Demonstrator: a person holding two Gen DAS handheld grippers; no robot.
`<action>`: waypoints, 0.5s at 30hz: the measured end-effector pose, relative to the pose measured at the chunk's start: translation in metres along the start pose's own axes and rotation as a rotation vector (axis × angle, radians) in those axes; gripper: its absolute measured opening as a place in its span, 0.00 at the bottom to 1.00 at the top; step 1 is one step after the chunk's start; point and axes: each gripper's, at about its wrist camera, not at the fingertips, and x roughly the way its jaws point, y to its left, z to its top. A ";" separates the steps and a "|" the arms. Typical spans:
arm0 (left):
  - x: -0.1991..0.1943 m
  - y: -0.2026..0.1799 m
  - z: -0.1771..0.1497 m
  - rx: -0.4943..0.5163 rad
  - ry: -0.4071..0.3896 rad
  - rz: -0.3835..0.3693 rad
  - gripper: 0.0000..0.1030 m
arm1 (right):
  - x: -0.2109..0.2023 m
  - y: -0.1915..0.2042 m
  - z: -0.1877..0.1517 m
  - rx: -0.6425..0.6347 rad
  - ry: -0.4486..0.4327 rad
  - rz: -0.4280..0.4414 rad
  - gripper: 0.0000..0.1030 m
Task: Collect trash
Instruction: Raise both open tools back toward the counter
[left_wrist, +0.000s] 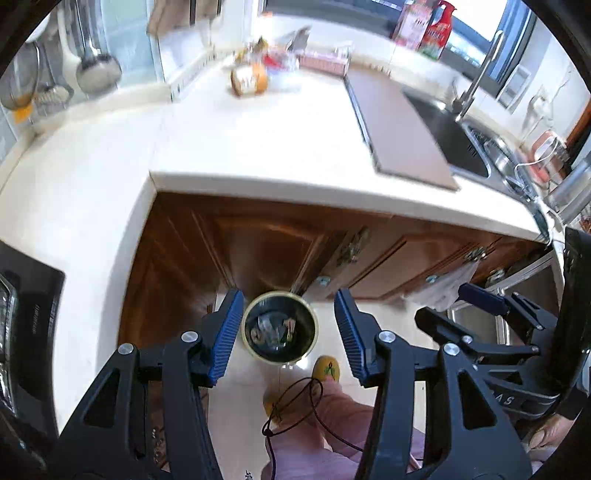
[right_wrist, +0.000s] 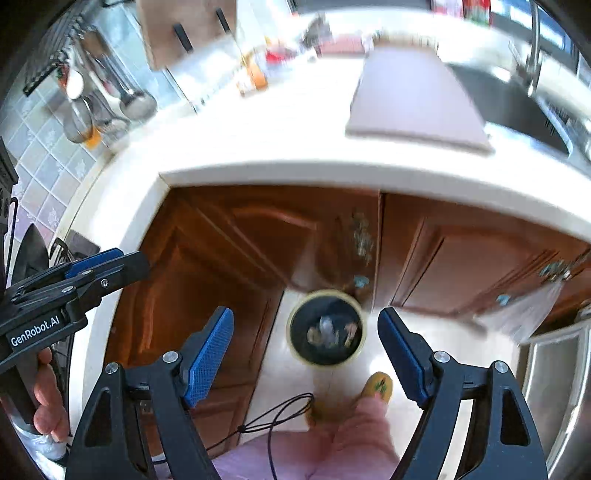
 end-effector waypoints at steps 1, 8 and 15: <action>-0.008 0.000 0.002 0.006 -0.019 -0.003 0.47 | -0.012 0.003 0.003 -0.006 -0.027 -0.005 0.79; -0.048 0.002 0.021 0.019 -0.096 -0.020 0.47 | -0.070 0.032 0.031 -0.038 -0.146 -0.052 0.85; -0.078 0.009 0.048 0.040 -0.178 -0.003 0.48 | -0.107 0.065 0.063 -0.097 -0.226 -0.064 0.89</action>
